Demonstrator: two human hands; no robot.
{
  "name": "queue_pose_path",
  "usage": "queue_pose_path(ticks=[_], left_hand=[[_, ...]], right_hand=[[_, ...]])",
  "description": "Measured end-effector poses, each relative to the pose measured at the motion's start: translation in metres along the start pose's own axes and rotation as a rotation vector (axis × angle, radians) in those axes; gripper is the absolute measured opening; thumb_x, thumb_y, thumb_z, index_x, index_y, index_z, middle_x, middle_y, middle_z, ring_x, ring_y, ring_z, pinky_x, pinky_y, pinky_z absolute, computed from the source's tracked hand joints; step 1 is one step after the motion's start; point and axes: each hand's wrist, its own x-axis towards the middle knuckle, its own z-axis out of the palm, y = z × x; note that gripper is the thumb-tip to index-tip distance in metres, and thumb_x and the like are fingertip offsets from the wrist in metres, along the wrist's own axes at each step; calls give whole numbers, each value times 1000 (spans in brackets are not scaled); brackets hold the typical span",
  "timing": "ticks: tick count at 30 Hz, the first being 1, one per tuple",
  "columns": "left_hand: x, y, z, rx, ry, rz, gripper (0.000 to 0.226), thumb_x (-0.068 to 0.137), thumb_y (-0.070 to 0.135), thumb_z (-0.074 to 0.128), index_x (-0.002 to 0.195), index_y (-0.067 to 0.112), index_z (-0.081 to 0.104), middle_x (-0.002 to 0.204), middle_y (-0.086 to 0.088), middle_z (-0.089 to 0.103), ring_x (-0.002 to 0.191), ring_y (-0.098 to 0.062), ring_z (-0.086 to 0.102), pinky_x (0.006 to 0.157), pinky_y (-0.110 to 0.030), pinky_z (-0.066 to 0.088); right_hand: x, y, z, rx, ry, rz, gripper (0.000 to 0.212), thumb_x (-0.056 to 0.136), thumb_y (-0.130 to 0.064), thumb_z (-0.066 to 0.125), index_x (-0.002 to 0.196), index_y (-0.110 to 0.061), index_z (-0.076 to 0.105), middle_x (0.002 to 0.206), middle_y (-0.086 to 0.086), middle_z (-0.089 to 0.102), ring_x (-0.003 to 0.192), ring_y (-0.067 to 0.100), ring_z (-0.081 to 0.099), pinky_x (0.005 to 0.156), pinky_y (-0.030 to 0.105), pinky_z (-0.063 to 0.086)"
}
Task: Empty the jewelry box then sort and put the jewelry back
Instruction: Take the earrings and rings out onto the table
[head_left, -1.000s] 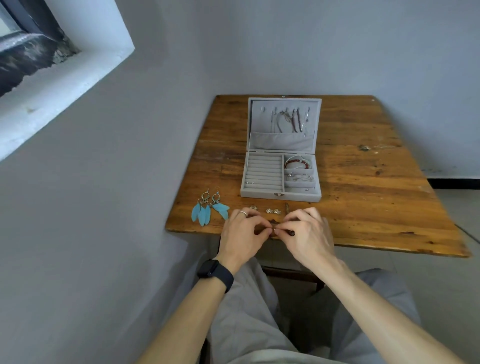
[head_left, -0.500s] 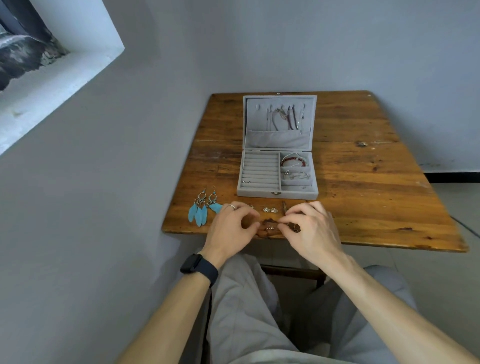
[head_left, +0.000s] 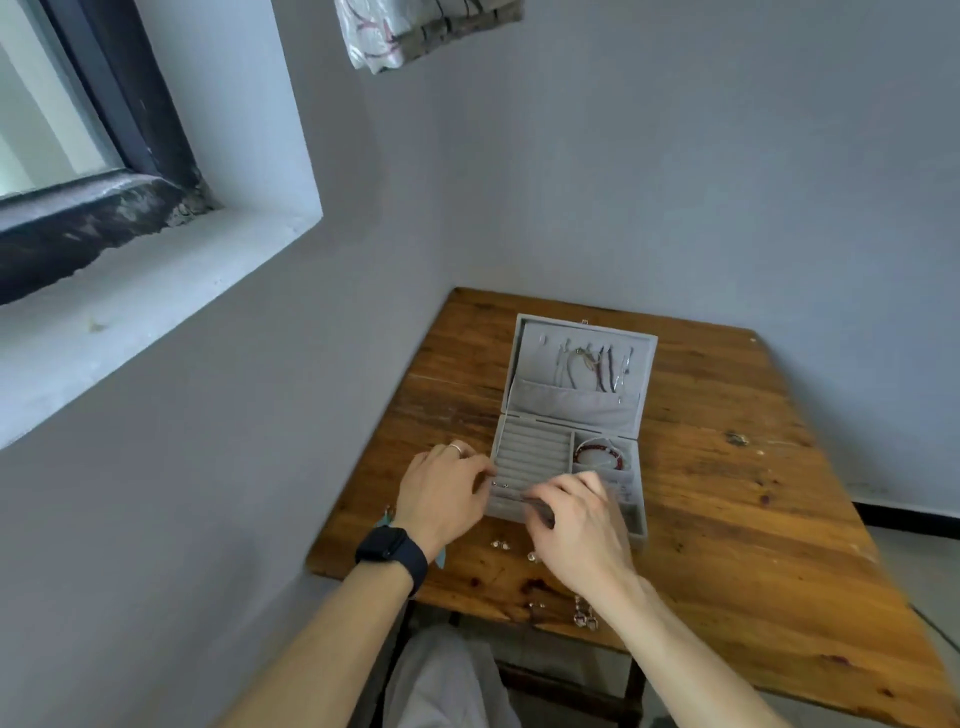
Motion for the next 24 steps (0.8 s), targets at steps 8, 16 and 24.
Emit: queue_pose_path(ticks=[8,16,24], left_hand=[[14,10,3,126,-69,-98,31,100,40,50,126,40,67,130,5,59,123,-21,48,96,-38,41],[21,34,4,398,-121,-127,27,100,10,44,116,13,66,128,-8,60,126,-30,46,97,-42,42],[18,27,4,130,-106,-161,19,99,25,54,111,24,69,122,1,61,118,-21,52,89,-36,48]], right_hand=[[31,-5,18,-25,-79,0,27,96,-38,58,119,-33,71,109,-7,67,110,17,51,90,36,51],[34,-8,19,-6,-165,22,31,99,-34,51,125,-35,68,117,-5,64,112,20,45,94,35,45],[36,-2,14,78,-187,45,29,99,-42,53,123,-38,69,113,-5,66,106,18,46,91,31,44]])
